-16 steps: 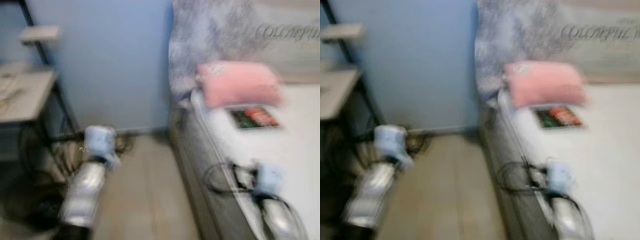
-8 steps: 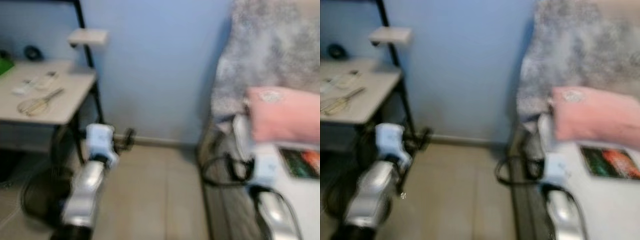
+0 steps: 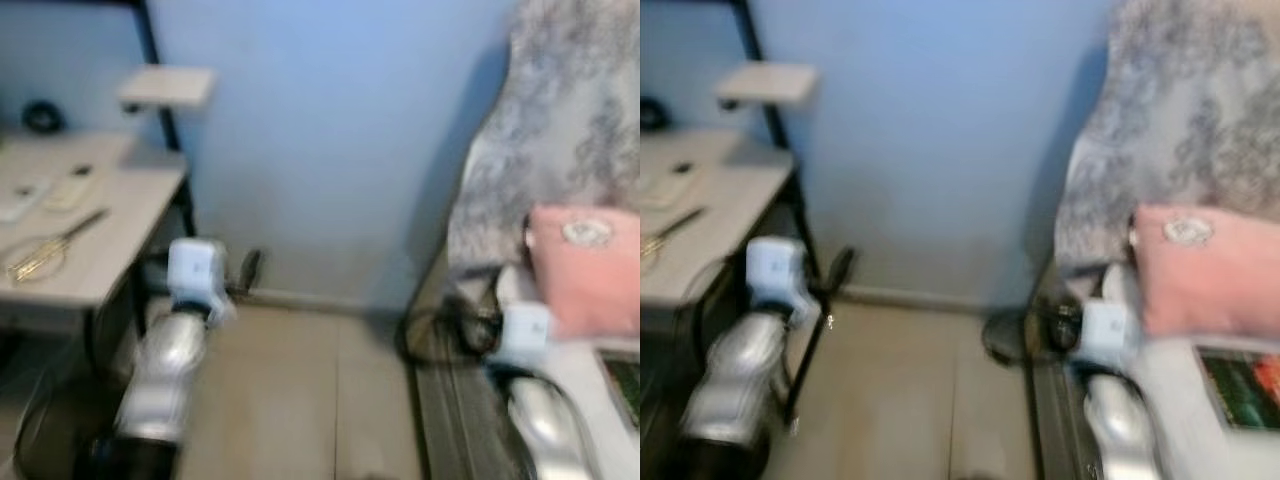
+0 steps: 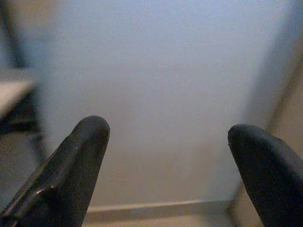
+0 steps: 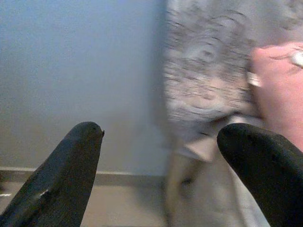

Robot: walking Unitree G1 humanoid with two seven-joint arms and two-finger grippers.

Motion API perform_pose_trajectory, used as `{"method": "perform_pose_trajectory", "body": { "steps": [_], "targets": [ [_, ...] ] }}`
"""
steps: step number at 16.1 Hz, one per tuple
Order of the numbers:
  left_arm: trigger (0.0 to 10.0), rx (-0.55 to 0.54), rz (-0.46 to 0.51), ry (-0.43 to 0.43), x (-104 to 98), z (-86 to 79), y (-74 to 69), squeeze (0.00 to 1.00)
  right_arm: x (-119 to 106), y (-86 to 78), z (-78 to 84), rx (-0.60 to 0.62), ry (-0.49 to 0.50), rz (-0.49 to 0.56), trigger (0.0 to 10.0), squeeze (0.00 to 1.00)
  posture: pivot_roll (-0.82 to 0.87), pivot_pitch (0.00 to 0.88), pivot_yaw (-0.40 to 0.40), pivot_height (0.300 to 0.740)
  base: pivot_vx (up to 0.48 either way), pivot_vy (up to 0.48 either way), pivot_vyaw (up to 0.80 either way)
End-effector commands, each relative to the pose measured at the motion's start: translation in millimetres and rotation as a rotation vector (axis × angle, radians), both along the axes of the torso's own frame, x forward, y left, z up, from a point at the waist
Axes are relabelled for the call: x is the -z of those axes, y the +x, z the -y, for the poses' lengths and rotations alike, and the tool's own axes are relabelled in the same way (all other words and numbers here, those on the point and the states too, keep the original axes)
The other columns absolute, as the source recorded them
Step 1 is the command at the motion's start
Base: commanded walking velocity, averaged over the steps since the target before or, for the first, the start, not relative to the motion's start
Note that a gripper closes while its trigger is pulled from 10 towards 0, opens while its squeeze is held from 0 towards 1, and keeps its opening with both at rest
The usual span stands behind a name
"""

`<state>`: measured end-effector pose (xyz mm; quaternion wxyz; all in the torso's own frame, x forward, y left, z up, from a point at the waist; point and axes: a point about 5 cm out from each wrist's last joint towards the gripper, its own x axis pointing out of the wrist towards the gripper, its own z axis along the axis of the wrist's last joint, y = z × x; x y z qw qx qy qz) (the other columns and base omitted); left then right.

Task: Clean up the room

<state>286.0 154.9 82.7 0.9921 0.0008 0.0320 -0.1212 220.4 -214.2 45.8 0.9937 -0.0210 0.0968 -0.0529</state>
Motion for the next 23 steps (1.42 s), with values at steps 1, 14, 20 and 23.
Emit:
{"method": "perform_pose_trajectory", "body": {
  "steps": [1,14,20,23],
  "targets": [
    [10.0,-0.021,0.014,0.037,-4.0,-12.8,3.3,0.00,-12.0,7.1,-7.3,-0.020,-0.007,0.047,10.0,0.42,0.10,0.013,-0.033,0.736,0.480,0.000,0.00],
    [10.0,-0.014,-0.058,0.028,7.5,-4.9,4.4,0.00,-14.3,-0.4,-11.2,-0.008,0.003,0.027,10.0,0.42,0.09,0.022,-0.027,0.736,0.111,0.000,-0.12],
    [10.0,0.213,0.005,0.039,3.9,21.0,-27.4,0.00,-11.2,-40.1,2.0,0.032,0.080,0.003,10.0,0.44,0.09,0.010,-0.059,0.736,0.000,0.000,0.00],
    [10.0,0.177,0.027,-0.011,-0.9,24.3,-26.1,0.00,-12.4,-35.5,3.6,0.052,0.097,0.012,10.0,0.44,0.08,0.000,-0.060,0.736,0.000,0.000,0.00]
  ]
}}
